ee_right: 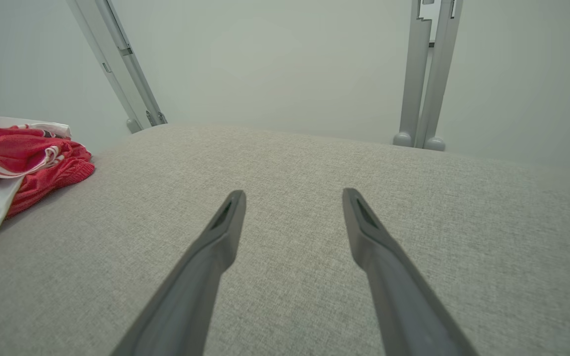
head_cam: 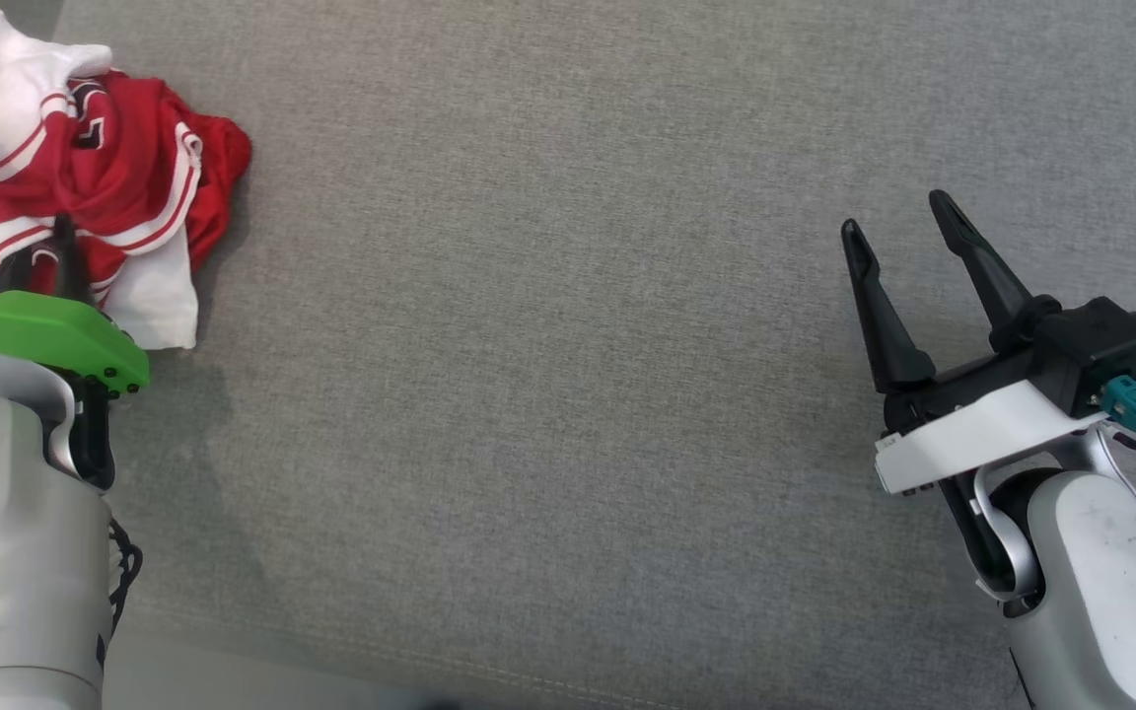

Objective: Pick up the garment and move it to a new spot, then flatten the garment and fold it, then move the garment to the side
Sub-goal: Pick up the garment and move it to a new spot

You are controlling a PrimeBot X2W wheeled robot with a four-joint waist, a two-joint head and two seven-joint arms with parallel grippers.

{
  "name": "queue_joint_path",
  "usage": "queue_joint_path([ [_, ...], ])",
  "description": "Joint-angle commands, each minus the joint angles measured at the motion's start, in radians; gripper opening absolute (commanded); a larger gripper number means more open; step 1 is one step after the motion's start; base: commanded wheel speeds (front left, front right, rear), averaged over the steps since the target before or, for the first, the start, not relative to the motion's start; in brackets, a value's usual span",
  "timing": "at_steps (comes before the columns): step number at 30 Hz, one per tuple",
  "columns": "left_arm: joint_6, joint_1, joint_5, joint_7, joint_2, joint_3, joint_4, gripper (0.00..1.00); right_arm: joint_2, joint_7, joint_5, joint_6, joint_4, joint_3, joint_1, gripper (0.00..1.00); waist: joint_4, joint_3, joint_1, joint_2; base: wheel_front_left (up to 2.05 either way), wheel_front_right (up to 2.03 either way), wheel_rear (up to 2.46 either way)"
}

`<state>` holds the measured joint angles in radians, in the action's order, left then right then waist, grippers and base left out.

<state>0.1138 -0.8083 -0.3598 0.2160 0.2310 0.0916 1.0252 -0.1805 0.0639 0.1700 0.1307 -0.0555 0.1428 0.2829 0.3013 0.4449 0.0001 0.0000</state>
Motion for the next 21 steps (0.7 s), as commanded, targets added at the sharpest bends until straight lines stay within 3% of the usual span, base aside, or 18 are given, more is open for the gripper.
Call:
queue_joint_path([
  [1, 0.001, -0.011, -0.004, 0.017, 0.015, 0.004, 0.012, 0.00, -0.006, 0.011, -0.008, 0.000, 0.003, -0.004, 0.016, 1.00, -0.029, 0.013, -0.0001, 0.0000, 0.00, 0.00, 0.00],
  [6, -0.002, 0.029, 0.003, 0.046, 0.047, 0.021, 0.004, 0.00, 0.001, 0.029, -0.009, 0.000, 0.015, -0.004, 0.007, 1.00, -0.045, -0.036, -0.0001, 0.0000, 0.00, 0.00, 0.00],
  [9, -0.018, 0.062, 0.018, 0.051, 0.061, 0.039, -0.074, 0.00, 0.004, 0.034, -0.009, 0.000, 0.021, -0.002, -0.010, 1.00, -0.055, -0.073, -0.0001, 0.0000, 0.00, 0.00, 0.00],
  [14, -0.045, 0.180, 0.058, 0.049, 0.041, 0.060, -0.279, 0.00, 0.018, 0.049, 0.009, 0.000, 0.047, 0.006, -0.043, 1.00, -0.081, -0.171, -0.0001, 0.0000, 0.00, 0.00, 0.00],
  [21, -0.059, 0.355, 0.122, 0.049, -0.016, 0.005, -0.523, 0.00, 0.038, 0.057, 0.023, 0.000, 0.075, 0.005, -0.113, 1.00, -0.132, -0.291, -0.0001, 0.0000, 0.00, 0.00, 0.00],
])
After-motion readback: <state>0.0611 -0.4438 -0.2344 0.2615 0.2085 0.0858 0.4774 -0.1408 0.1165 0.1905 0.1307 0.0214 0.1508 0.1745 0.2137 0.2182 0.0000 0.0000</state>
